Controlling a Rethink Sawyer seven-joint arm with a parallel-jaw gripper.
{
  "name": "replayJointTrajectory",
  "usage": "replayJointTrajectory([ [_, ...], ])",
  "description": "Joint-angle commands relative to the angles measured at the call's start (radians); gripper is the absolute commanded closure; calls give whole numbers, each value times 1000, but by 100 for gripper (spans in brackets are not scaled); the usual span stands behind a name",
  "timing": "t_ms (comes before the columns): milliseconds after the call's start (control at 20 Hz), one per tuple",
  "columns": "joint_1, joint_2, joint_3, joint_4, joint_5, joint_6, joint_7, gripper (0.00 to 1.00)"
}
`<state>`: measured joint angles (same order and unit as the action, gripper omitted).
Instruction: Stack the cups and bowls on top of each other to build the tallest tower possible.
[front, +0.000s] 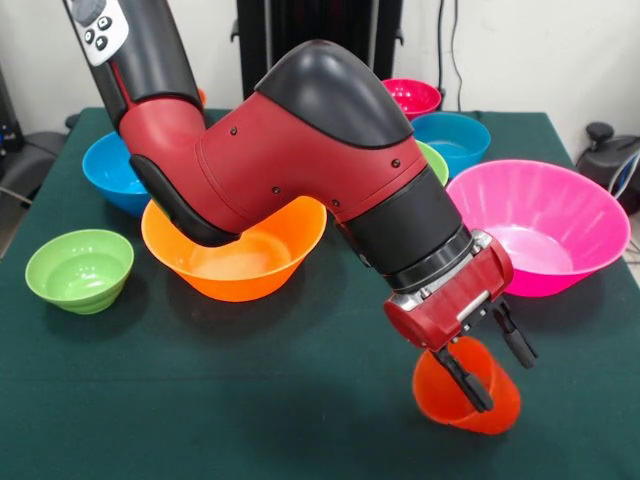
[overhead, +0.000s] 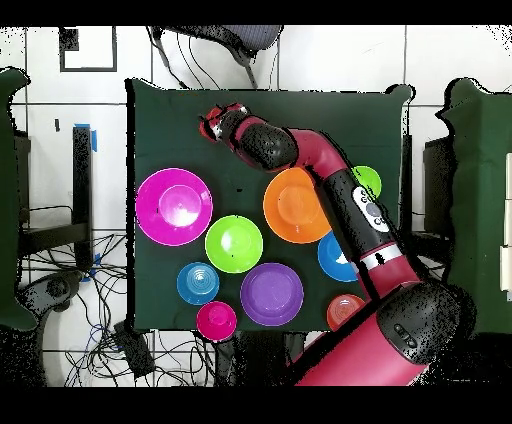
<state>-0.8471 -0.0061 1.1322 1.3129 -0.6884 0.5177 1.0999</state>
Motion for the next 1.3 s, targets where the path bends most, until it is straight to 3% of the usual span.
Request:
replayJointTrajectory([
  [50,33,-14,-56,-72,-40,73,-230,0],
  [950,36,-12,-58,-79,-35,84,-234,0],
  [1300,87,-72,-124,-118,-56,128,-173,0],
])
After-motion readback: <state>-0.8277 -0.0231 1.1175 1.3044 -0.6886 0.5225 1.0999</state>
